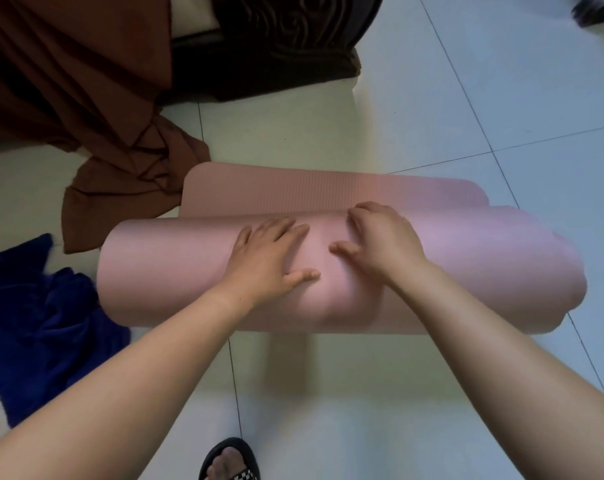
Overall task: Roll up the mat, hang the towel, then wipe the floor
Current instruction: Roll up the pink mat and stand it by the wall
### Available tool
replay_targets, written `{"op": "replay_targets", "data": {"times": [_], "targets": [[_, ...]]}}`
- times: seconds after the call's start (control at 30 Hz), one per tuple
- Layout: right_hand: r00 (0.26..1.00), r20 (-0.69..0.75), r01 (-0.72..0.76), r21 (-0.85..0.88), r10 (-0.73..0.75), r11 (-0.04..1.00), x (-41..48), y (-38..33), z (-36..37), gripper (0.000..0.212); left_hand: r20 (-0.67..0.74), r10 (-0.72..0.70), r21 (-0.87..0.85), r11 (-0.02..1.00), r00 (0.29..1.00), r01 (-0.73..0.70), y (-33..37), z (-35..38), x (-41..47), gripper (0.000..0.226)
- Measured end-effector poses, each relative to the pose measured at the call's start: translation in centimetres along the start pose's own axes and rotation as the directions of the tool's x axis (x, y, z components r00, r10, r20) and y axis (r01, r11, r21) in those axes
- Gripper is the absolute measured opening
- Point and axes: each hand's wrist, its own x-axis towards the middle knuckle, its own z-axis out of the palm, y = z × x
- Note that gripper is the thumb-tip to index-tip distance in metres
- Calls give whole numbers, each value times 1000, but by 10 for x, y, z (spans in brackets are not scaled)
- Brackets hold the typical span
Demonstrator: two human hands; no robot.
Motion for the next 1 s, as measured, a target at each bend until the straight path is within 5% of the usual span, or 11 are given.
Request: {"op": "replay_targets", "data": {"times": [0.27,0.43,0.8,1.0], "targets": [[990,85,116,-64,-111,991,-25,-9,10,97,-106,-39,1,999,994,39,-3,-13,33,67],[995,52,83,-46,-81,995,-5,-9,6,92,-206,-23,-54,998,978,12,-13,-11,28,56],[983,-184,5,-13,-7,1000,17,-20,15,63,-196,-25,-22,1000,980,22,-27,-13,32,74],[989,-50,138,-50,-141,989,3,-23,23,90,-220,-121,-74,991,968,108,-26,-24,56,65]]}}
